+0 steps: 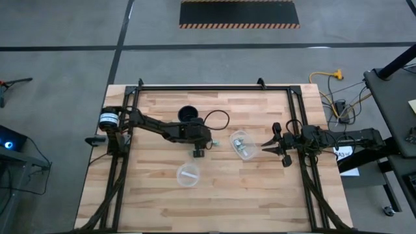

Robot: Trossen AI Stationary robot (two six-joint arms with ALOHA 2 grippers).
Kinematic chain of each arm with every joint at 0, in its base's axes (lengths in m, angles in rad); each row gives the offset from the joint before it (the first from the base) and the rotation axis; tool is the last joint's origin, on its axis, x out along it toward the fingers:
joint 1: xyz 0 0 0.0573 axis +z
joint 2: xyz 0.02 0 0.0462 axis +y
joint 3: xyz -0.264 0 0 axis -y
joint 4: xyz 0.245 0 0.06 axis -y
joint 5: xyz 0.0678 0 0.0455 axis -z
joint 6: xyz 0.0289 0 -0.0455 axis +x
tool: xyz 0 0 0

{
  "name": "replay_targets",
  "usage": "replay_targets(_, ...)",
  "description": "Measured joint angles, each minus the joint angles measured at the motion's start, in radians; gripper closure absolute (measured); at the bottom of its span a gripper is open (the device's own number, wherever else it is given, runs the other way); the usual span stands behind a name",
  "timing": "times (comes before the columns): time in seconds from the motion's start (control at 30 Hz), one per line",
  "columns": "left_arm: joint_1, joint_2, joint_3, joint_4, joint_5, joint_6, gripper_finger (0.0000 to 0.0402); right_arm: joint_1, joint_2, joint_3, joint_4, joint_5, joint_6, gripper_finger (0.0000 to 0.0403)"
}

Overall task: Pick and place Stevia / Truvia into bins
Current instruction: Put the green stevia packet into the top transparent container

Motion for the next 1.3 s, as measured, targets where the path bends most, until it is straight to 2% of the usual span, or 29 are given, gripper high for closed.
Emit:
replay_targets(0.47, -0.001, 0.0, -0.014, 0.005, 0.007, -0.009, 0.027, 0.0, 0.0, 0.0, 0.0, 0.0, 0.0, 0.0335)
replay_targets(0.6, -0.001, 0.0, -0.014, 0.004, 0.007, -0.009, 0.0305, 0.0, 0.0, 0.0, 0.0, 0.0, 0.0, 0.0335)
replay_targets(0.83, -0.001, 0.0, -0.014, 0.004, 0.008, -0.01, 0.0393, 0.0, 0.0, 0.0, 0.0, 0.0, 0.0, 0.0335)
replay_targets(1.3, -0.013, -0.001, 0.056, 0.007, 0.016, -0.02, 0.0401, 0.0, 0.0, 0.0, 0.0, 0.0, 0.0, 0.0335)
